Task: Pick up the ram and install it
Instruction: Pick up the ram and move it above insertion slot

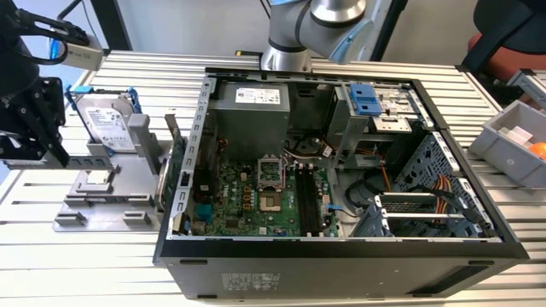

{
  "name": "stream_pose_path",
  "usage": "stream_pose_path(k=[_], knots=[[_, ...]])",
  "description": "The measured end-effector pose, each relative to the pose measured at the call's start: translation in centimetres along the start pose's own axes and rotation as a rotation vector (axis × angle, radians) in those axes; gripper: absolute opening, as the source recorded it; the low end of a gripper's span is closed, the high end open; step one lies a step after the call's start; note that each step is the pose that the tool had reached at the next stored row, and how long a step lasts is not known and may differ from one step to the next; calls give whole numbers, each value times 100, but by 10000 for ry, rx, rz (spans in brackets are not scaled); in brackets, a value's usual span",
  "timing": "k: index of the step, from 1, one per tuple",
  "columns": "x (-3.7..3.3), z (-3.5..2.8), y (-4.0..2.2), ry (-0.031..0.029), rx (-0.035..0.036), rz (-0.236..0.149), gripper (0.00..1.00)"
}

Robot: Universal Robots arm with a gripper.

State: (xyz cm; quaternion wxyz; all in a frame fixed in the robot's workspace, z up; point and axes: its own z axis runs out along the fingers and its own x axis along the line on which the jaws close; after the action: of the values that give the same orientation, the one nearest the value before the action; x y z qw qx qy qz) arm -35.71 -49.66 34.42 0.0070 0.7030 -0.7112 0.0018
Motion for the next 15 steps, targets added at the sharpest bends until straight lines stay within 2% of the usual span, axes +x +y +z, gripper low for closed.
stream_pose_path(k=[15], knots=[[3,-197,1,0,-1,0,0]])
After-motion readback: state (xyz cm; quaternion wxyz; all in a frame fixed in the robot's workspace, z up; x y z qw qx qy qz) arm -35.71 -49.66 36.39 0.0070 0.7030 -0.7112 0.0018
